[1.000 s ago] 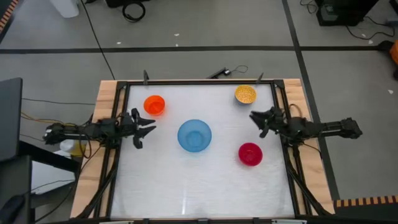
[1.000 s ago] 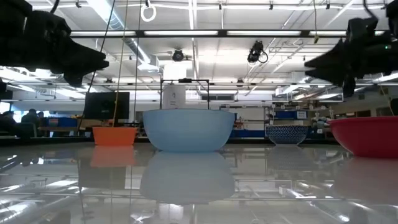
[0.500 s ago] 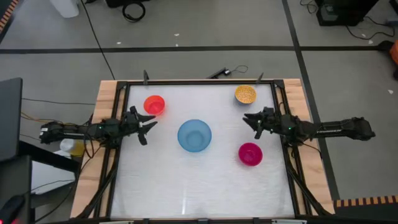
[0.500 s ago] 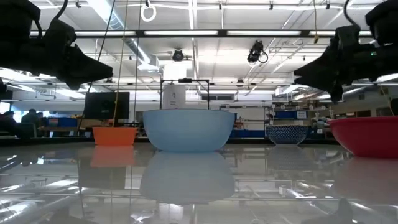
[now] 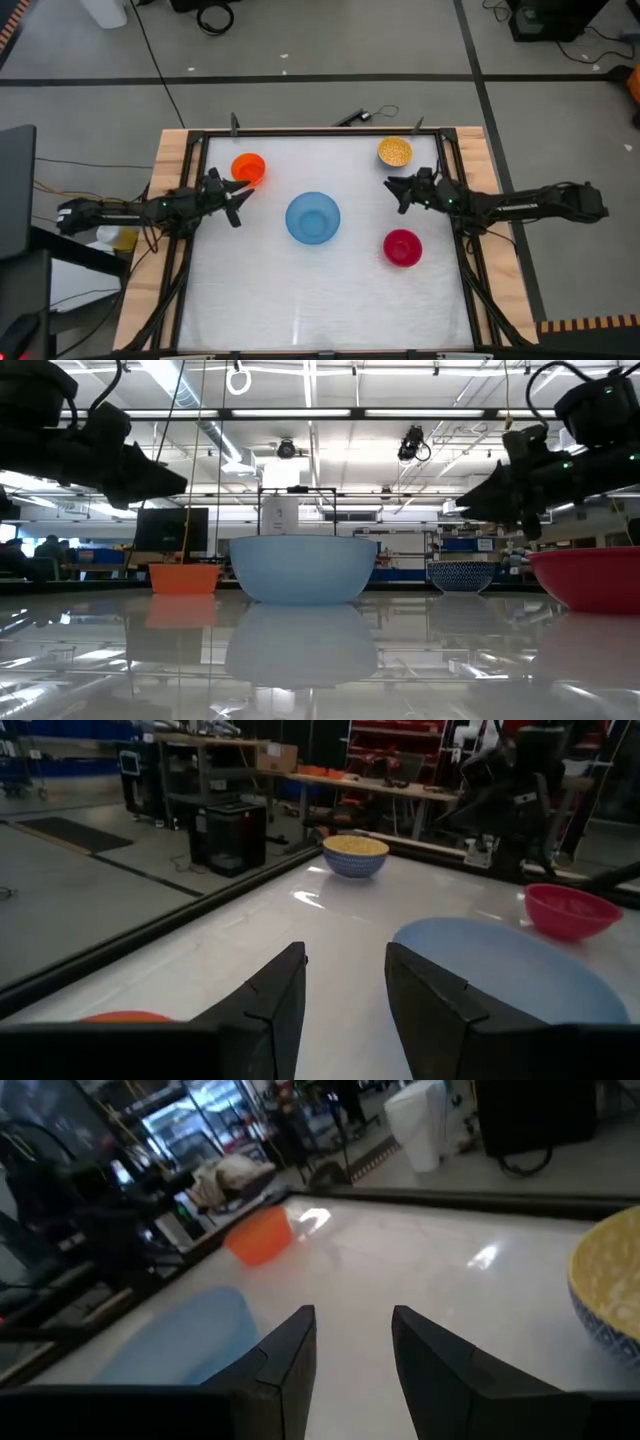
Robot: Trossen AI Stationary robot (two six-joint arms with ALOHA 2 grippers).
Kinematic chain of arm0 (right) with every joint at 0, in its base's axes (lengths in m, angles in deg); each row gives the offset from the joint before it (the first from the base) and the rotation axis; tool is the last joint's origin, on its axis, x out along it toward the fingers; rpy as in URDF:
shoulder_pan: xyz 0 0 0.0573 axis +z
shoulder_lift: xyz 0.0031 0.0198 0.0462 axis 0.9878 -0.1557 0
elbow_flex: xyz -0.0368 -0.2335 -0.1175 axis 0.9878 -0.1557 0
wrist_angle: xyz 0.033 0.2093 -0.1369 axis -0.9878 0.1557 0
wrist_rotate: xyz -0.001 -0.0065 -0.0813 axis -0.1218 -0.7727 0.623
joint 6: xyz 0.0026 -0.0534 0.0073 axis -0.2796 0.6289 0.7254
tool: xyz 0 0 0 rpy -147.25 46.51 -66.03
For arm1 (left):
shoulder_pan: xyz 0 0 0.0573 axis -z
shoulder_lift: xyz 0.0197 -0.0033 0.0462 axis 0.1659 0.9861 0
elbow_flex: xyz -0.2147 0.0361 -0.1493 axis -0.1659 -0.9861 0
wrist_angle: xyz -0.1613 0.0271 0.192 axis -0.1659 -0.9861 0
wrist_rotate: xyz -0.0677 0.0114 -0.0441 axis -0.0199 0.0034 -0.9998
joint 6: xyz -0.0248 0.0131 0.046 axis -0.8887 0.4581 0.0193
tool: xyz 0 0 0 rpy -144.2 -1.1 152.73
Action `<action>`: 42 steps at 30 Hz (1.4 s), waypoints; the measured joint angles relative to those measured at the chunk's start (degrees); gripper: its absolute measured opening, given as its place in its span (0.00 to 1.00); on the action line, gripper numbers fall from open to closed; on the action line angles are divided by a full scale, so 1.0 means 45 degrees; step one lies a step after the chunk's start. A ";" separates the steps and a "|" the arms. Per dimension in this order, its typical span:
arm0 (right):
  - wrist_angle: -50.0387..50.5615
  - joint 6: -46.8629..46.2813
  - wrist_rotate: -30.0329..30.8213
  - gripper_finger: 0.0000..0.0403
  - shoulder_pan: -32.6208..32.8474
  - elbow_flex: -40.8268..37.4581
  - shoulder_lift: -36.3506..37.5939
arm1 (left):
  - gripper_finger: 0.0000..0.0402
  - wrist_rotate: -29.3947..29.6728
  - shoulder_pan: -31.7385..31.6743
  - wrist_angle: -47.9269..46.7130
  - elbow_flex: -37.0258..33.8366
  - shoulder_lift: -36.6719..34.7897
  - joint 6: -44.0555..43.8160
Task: Nest bowls inside each other
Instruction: Stack the orange bowl on top of the blue bowl
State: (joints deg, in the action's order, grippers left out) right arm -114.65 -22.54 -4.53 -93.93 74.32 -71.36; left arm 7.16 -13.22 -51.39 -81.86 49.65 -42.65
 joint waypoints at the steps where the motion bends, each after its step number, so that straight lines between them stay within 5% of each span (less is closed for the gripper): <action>1: 0.0009 -0.0024 -0.0086 0.35 -0.0088 0.0057 -0.0240 | 0.35 0.0116 -0.0043 0.0101 0.0000 0.0053 0.0067; 22: 0.2637 0.2182 -0.1304 0.35 -0.1031 0.5437 -0.5945 | 0.35 0.0229 -0.0494 -0.0642 0.0000 0.0127 -0.0571; 37: 0.3244 0.2788 -0.1488 0.35 -0.0880 0.8262 -0.8477 | 0.35 0.0229 -0.0494 -0.1355 0.0000 0.0127 -0.1162; 42: 0.3348 0.3356 -0.1897 0.35 -0.0880 1.0222 -0.9819 | 0.35 0.1103 -0.0511 -0.1447 0.0000 0.0122 -0.0921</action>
State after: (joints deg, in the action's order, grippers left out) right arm -99.58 -7.44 -13.07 -97.89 120.32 -115.54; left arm 12.13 -15.52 -57.90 -81.86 50.20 -46.80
